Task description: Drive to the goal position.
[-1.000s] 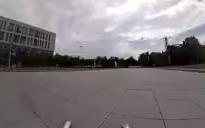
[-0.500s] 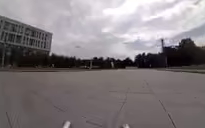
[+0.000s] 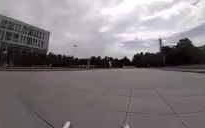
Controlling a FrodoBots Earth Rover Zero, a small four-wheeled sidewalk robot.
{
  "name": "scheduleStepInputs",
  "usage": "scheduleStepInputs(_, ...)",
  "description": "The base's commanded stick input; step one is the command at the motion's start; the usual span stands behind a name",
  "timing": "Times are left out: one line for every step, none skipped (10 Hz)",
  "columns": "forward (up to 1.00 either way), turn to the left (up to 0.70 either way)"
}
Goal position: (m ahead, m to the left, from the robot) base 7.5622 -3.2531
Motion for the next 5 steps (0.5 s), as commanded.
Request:
scheduleStepInputs(0.7, 0.0)
scheduleStepInputs(0.7, 0.0)
scheduleStepInputs(0.7, 0.0)
scheduleStepInputs(0.7, 0.0)
scheduleStepInputs(0.7, 0.0)
